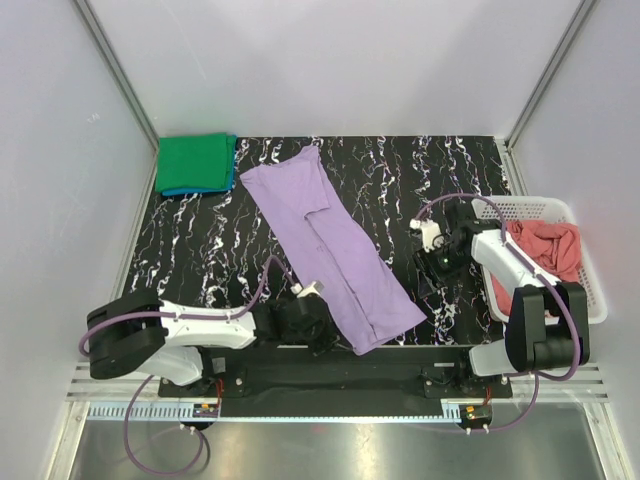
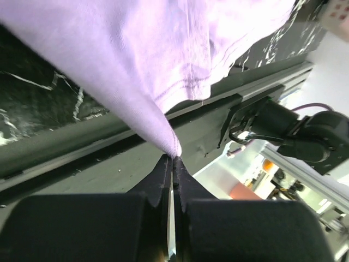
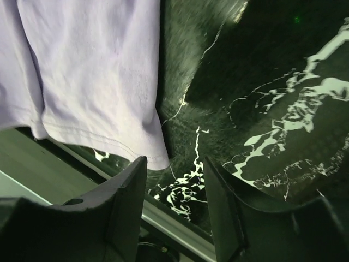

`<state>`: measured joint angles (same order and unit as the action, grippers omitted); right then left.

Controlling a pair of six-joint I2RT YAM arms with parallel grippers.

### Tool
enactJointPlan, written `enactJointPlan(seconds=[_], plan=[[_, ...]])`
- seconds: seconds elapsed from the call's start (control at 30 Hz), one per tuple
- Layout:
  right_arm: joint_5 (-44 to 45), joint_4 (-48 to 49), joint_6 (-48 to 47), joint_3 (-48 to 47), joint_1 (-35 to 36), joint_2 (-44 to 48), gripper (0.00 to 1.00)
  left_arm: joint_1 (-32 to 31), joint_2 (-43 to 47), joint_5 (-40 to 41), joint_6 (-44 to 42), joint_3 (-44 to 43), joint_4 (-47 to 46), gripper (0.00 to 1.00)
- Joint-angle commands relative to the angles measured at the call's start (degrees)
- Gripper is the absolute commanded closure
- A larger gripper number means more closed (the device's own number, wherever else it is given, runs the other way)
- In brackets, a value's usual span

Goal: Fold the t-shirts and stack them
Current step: Fold the tshirt

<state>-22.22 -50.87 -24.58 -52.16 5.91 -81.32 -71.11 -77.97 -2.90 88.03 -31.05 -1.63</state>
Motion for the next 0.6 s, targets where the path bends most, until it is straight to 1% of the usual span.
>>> enactJointPlan(seconds=[0.0,0.07,0.17,0.27,0.4,0.57], plan=[[-2.65,1.29,-8.19,2.85,0.59,1.86,0.48,2.29,0.9,-4.74,-1.89,2.57,-5.22,1.0],[-4.14,1.83,-8.9,3.91,0.59,1.26,0.49,2.64,-0.24,-6.32,-2.94,2.14,-6.19,1.0],[-6.25,0.16,-11.01,3.29,0.68,-1.46,0.5,2.82,-2.35,-7.56,-4.61,0.47,-6.54,1.0],[-7.4,-0.19,-12.07,3.21,2.34,-3.92,0.5,2.91,-3.67,-8.17,-4.97,-0.33,-7.25,1.0],[-7.14,-0.19,-12.77,3.38,4.19,-7.71,0.5,3.0,-4.11,-8.79,-5.41,-0.59,-7.51,1.0],[-5.83,-0.02,-12.6,4.08,4.28,-7.89,0.5,3.43,-3.41,-8.71,-6.81,-1.29,-5.58,1.0]])
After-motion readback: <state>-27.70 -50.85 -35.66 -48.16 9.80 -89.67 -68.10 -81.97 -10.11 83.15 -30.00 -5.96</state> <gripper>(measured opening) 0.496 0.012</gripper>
